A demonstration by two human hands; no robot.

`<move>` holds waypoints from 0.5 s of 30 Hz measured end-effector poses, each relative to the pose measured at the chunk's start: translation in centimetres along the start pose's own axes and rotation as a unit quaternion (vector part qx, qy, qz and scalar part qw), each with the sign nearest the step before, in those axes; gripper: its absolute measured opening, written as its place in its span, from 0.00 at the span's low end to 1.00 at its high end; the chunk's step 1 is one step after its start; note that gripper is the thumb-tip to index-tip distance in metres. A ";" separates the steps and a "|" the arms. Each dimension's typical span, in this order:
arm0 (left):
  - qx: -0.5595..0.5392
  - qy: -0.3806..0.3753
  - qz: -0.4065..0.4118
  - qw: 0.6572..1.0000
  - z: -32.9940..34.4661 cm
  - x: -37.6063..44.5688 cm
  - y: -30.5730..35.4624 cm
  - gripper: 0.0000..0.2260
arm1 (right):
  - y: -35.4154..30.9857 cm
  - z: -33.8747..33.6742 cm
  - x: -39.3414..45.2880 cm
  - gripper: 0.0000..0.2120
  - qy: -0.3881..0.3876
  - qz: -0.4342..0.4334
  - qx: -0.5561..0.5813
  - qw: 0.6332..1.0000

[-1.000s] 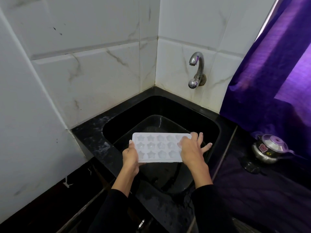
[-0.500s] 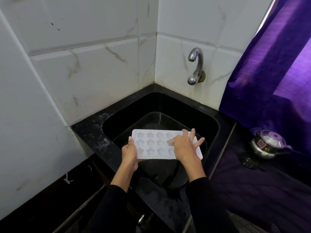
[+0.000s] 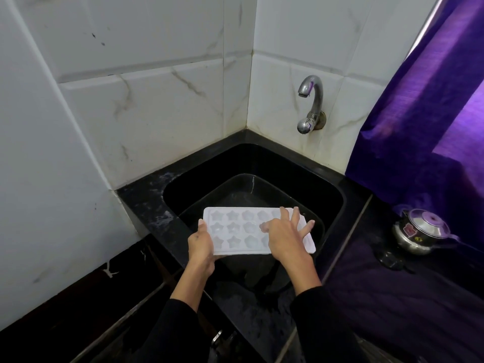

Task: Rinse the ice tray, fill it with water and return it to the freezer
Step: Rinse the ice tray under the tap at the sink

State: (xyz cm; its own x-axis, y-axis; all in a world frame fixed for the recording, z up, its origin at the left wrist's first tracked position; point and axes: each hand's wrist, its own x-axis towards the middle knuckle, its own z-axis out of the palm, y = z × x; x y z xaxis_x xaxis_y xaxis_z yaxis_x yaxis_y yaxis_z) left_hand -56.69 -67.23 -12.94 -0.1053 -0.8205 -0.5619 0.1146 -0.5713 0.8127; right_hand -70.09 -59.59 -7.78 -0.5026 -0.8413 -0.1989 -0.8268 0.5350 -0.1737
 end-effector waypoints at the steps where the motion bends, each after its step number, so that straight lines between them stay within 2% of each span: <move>1: -0.001 0.001 0.003 1.000 -0.1 0.0 0.0 0.20 | 0.0 0.0 -0.1 0.35 -0.002 -0.003 -0.001 1.000; 5: 0.002 -0.002 0.004 1.000 -0.2 -0.1 -0.1 0.20 | 0.5 -0.3 -0.1 0.37 -0.011 -0.001 0.006 1.000; 9: 0.000 -0.007 0.004 1.000 0.2 0.0 0.1 0.20 | 0.1 -0.3 0.0 0.28 0.047 -0.003 0.033 0.998; 11: 0.001 -0.010 0.009 1.000 0.4 0.0 0.3 0.19 | -0.2 -0.2 0.1 0.30 0.060 -0.023 0.047 0.997; 15: 0.011 -0.018 0.012 1.000 1.0 -0.1 0.4 0.20 | -1.1 -0.4 0.3 0.32 0.032 -0.046 0.039 0.998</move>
State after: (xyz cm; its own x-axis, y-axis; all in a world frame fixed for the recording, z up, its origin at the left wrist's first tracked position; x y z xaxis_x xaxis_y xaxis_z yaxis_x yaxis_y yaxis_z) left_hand -57.65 -67.38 -12.36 -0.1380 -0.8324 -0.5367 0.0953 -0.5505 0.8293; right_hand -69.45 -60.45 -7.22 -0.4425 -0.8890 -0.1180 -0.8493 0.4577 -0.2632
